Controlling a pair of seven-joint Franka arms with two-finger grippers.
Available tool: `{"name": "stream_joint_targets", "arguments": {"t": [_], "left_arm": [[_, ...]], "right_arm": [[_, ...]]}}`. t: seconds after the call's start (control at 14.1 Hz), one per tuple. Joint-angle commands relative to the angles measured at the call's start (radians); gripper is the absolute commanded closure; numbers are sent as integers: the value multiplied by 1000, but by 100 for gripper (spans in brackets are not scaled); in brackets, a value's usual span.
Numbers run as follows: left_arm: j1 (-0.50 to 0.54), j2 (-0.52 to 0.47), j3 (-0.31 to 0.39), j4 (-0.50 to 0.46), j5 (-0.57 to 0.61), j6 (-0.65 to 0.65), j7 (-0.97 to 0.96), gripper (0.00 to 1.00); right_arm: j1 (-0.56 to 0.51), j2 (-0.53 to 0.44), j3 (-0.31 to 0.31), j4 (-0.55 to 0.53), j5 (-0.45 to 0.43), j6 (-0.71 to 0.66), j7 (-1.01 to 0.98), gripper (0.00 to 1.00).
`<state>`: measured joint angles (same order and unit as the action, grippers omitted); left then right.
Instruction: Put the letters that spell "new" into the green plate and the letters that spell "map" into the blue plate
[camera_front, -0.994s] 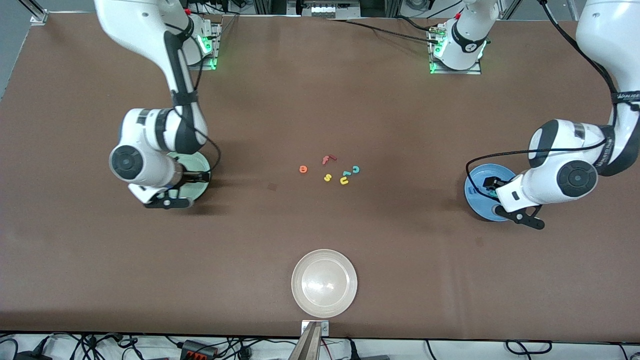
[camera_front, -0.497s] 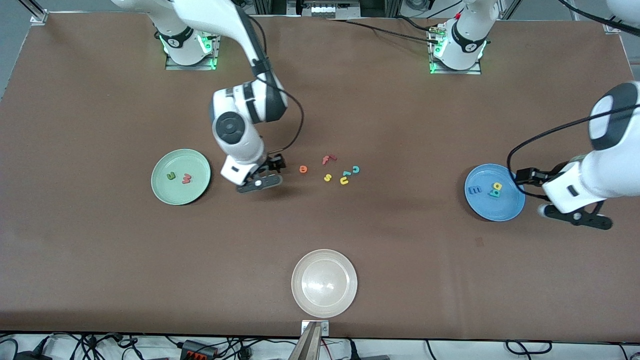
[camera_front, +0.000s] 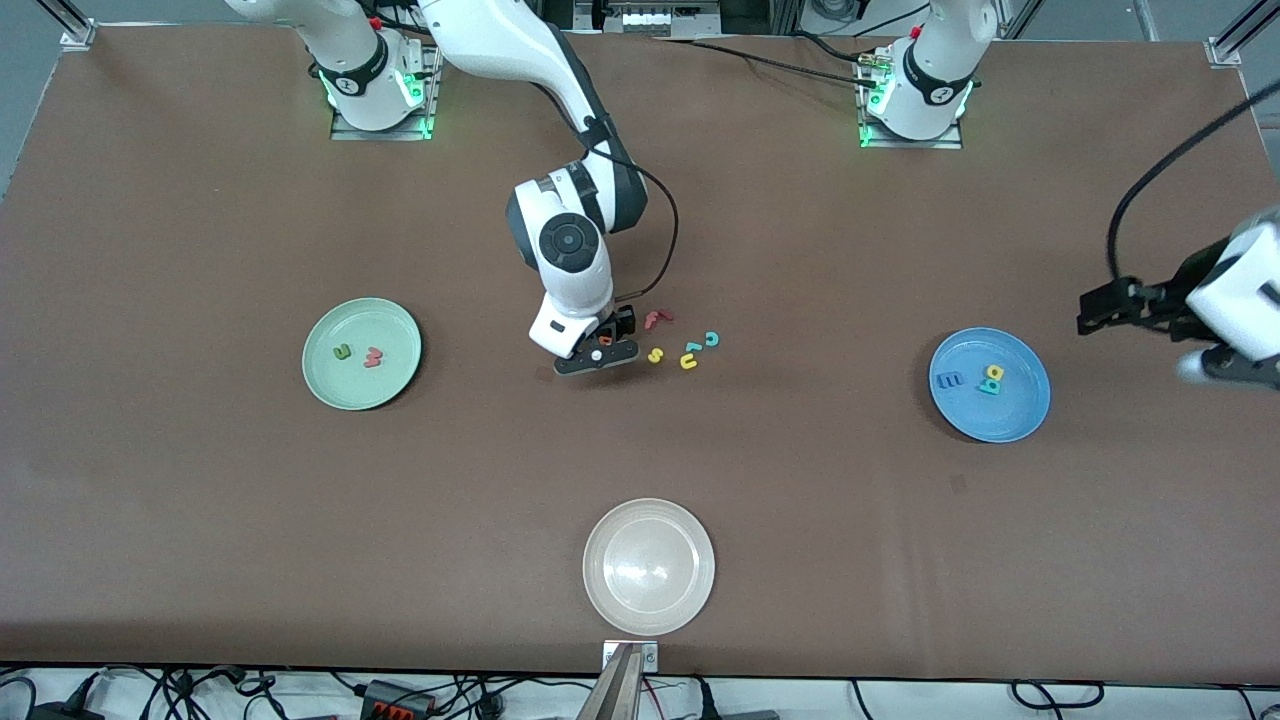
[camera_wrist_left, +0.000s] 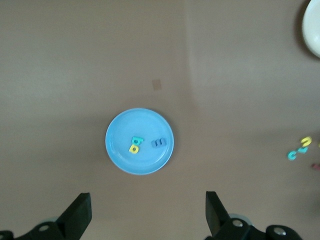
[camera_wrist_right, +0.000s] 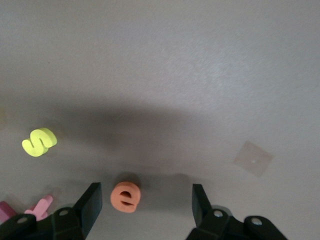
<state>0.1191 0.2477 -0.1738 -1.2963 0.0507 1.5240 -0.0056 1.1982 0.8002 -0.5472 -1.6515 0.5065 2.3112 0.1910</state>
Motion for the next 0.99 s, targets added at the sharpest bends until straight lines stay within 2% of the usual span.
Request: {"name": "stream_joint_targets", "arguments": {"t": [0.0,0.07,0.28,0.5,0.92], "left_arm": [[-102,-226,123,-320,-37,207,-21,0],[-122,-254,141,-372,-34,223,-17,0],[-147,-298,189,-429,-49,220,25,0],[-139,-281,191,-417,-46,217,100,0],[-139,-272,183,-399,-46,205,87,0]], "right_arm": [[-5,5,19,18,23,-1,34,20],[-5,7,27,18,23,-1,39,22],[-5,7,36,18,20,-1,39,31],[-6,10,36,18,18,-1,28,36],[-14,47,38,30,20,22,38,41]]}}
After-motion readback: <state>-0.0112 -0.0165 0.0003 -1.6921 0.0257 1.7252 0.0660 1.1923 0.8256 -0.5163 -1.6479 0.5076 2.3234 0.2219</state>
